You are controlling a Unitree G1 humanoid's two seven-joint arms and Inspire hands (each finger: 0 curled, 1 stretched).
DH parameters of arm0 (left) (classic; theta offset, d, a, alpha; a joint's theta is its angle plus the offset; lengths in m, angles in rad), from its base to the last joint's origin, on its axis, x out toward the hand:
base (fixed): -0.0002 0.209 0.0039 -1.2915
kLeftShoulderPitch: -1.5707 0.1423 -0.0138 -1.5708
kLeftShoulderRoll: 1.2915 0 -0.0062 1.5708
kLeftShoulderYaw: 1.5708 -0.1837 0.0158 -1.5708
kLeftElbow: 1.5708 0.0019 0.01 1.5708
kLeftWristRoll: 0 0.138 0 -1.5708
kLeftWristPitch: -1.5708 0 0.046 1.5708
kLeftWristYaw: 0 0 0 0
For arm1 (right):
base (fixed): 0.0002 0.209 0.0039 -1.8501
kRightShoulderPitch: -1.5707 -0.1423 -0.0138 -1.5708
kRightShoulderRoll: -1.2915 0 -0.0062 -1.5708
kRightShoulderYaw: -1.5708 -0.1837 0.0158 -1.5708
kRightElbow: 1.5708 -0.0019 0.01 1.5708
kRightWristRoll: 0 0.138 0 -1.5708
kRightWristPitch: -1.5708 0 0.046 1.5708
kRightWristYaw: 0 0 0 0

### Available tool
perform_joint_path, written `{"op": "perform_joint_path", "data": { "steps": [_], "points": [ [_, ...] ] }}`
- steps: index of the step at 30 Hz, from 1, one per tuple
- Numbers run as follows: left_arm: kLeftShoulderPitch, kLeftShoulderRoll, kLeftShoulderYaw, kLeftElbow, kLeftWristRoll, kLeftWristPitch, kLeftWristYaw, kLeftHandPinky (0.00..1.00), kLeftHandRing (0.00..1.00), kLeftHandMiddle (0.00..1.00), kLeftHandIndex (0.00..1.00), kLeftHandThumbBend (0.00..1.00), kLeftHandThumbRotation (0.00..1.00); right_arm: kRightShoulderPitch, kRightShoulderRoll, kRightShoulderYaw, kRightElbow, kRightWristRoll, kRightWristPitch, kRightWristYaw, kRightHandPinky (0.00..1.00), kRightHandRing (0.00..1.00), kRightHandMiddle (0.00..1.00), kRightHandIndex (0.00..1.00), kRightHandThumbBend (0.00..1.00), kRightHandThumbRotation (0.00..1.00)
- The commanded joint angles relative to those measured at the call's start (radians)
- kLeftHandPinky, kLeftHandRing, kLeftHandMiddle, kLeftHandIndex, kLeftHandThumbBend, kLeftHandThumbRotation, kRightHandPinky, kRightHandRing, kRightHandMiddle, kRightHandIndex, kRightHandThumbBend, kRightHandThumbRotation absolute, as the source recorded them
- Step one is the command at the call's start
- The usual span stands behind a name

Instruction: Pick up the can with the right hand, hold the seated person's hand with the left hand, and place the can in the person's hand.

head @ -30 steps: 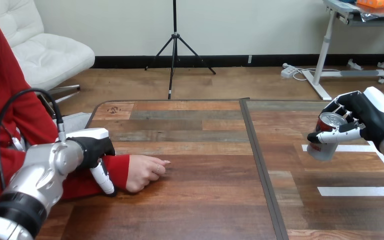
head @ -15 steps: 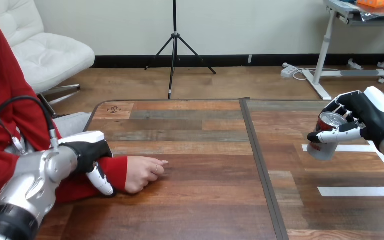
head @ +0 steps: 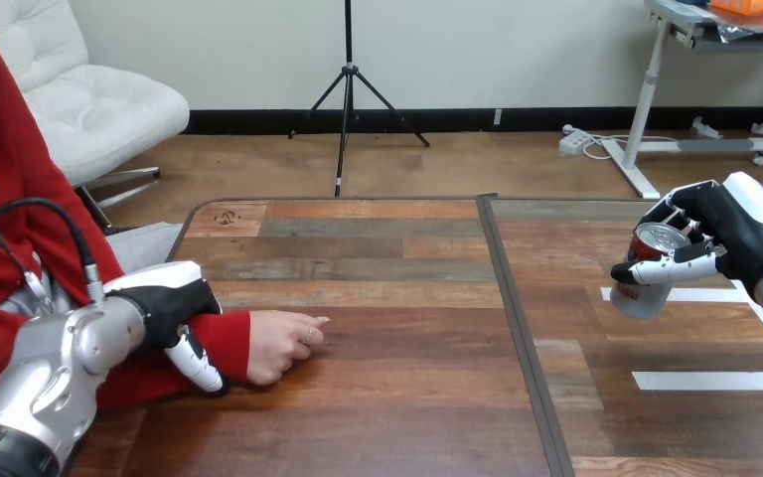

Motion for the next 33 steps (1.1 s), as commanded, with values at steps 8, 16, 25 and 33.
{"op": "perform_joint_path", "data": {
  "steps": [8,16,25,33],
  "points": [
    [-0.078,0.059,0.102,-0.178,-0.033,0.010,0.023,0.14,0.21,0.30,0.31,0.61,0.00,-0.102,-0.021,-0.027,-0.056,0.017,-0.018,-0.022,0.34,0.37,0.43,0.49,0.70,0.00],
    [-0.077,0.063,0.131,-0.226,-0.046,0.009,0.028,0.15,0.22,0.30,0.32,0.62,0.00,-0.106,-0.019,-0.025,-0.061,0.015,-0.008,-0.023,0.34,0.38,0.44,0.49,0.70,0.00],
    [-0.085,0.069,0.151,-0.262,-0.061,-0.003,0.044,0.16,0.22,0.31,0.34,0.66,0.00,-0.112,-0.015,-0.024,-0.062,0.014,-0.002,-0.020,0.35,0.38,0.44,0.50,0.70,0.00],
    [-0.106,0.069,0.156,-0.291,-0.052,0.008,0.032,0.16,0.22,0.31,0.34,0.65,0.00,-0.115,-0.010,-0.023,-0.061,0.015,0.001,-0.019,0.36,0.39,0.45,0.50,0.70,0.00]
  ]
}}
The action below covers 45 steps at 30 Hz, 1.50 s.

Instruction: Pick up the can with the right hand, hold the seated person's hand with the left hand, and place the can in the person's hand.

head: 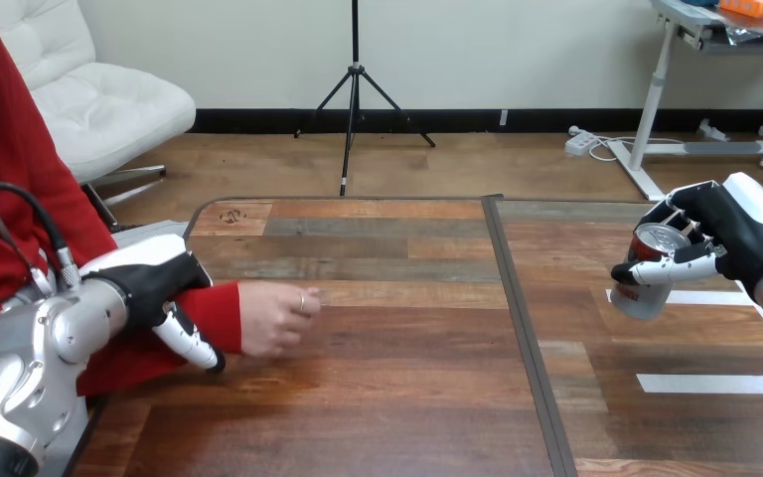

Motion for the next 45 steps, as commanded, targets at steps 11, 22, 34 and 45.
{"op": "perform_joint_path", "data": {
  "steps": [11,22,34,45],
  "points": [
    [-0.171,0.029,0.087,-0.195,-0.015,-0.025,0.047,0.16,0.22,0.30,0.33,0.66,0.00,-0.118,-0.006,-0.017,-0.060,0.009,-0.014,-0.024,0.35,0.39,0.45,0.50,0.70,0.00],
    [-0.198,0.020,0.086,-0.211,-0.018,-0.021,0.043,0.14,0.20,0.28,0.32,0.65,0.00,-0.123,0.004,-0.020,-0.059,0.015,0.004,-0.013,0.35,0.39,0.45,0.50,0.69,0.00],
    [-0.232,-0.002,0.083,-0.205,-0.028,-0.032,0.048,0.12,0.18,0.26,0.30,0.65,0.00,-0.129,0.014,-0.012,-0.074,0.008,0.021,-0.009,0.36,0.38,0.43,0.49,0.68,0.00],
    [-0.258,-0.041,0.072,-0.212,-0.037,-0.010,0.030,0.14,0.19,0.28,0.32,0.66,0.00,-0.143,0.035,-0.003,-0.089,0.003,0.024,-0.015,0.37,0.39,0.44,0.50,0.69,0.00]
  ]
}}
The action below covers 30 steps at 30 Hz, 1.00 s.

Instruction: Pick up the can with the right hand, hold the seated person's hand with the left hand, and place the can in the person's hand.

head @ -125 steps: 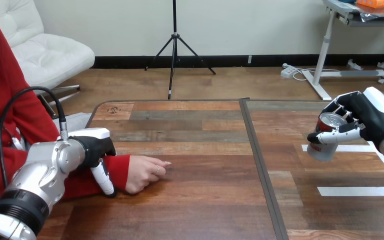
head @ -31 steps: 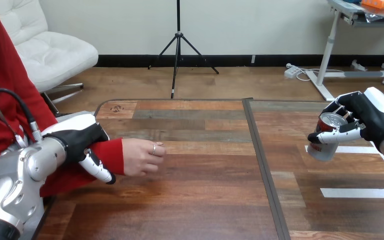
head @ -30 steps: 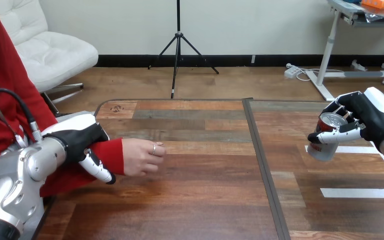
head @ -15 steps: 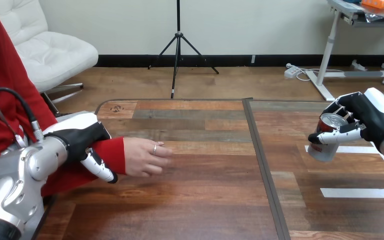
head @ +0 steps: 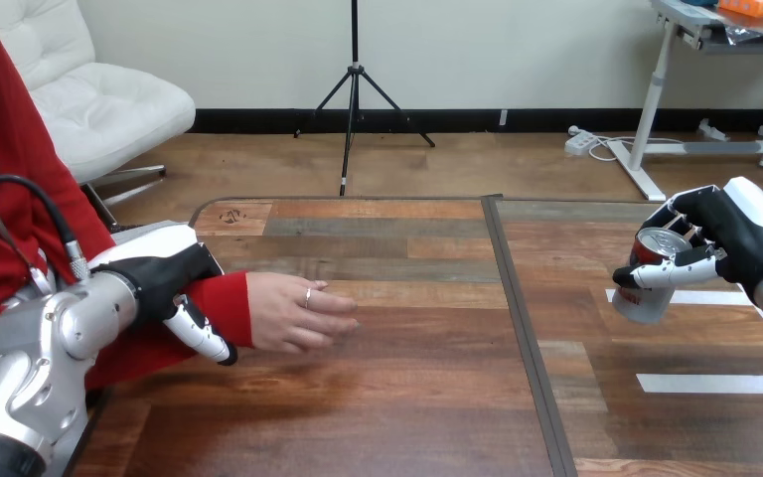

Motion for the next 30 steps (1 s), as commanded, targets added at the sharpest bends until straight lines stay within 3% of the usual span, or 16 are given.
{"op": "perform_joint_path", "data": {
  "steps": [1,15,30],
  "points": [
    [-0.260,-0.032,0.071,-0.177,-0.033,-0.019,0.034,0.14,0.19,0.28,0.32,0.66,0.00,-0.146,0.035,-0.006,-0.092,0.006,-0.001,-0.017,0.37,0.39,0.44,0.50,0.69,0.00],
    [-0.285,-0.086,0.058,-0.168,-0.041,-0.018,0.034,0.12,0.18,0.26,0.31,0.62,0.00,-0.184,0.074,0.000,-0.133,0.006,0.021,-0.008,0.34,0.37,0.44,0.51,0.67,0.00],
    [-0.323,-0.154,0.041,-0.164,-0.032,0.007,0.035,0.12,0.18,0.27,0.32,0.62,0.00,-0.230,0.120,0.007,-0.161,0.001,-0.004,-0.003,0.33,0.36,0.42,0.49,0.65,0.00]
  ]
}}
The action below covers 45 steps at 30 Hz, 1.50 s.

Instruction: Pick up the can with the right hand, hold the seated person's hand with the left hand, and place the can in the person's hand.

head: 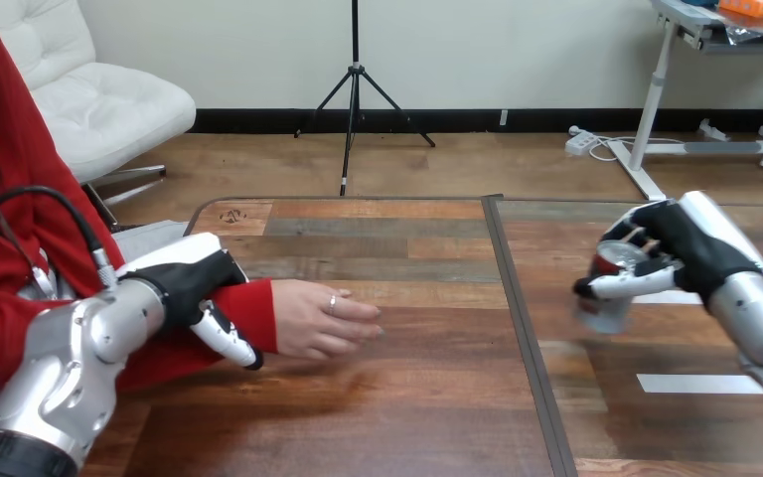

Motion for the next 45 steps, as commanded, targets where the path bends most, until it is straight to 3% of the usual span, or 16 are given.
{"op": "perform_joint_path", "data": {
  "steps": [1,12,18,45],
  "points": [
    [-0.326,-0.089,0.041,-0.164,-0.038,-0.025,0.039,0.12,0.18,0.26,0.31,0.62,0.00,-0.236,0.043,0.002,-0.166,0.003,-0.025,-0.005,0.33,0.36,0.42,0.49,0.65,0.00],
    [-0.353,-0.122,0.035,-0.152,-0.038,-0.027,0.047,0.11,0.16,0.25,0.30,0.63,0.00,-0.269,0.079,-0.004,-0.192,0.007,-0.005,0.015,0.32,0.36,0.42,0.48,0.65,0.00],
    [-0.370,-0.141,0.028,-0.151,-0.028,-0.013,0.050,0.11,0.16,0.25,0.30,0.65,0.00,-0.282,0.091,0.002,-0.203,-0.005,-0.040,0.008,0.32,0.35,0.42,0.48,0.66,0.00],
    [-0.421,-0.198,0.029,-0.144,-0.048,-0.014,0.046,0.11,0.17,0.25,0.31,0.61,0.00,-0.334,0.145,0.005,-0.247,-0.035,-0.007,0.026,0.30,0.34,0.40,0.46,0.64,0.00]
  ]
}}
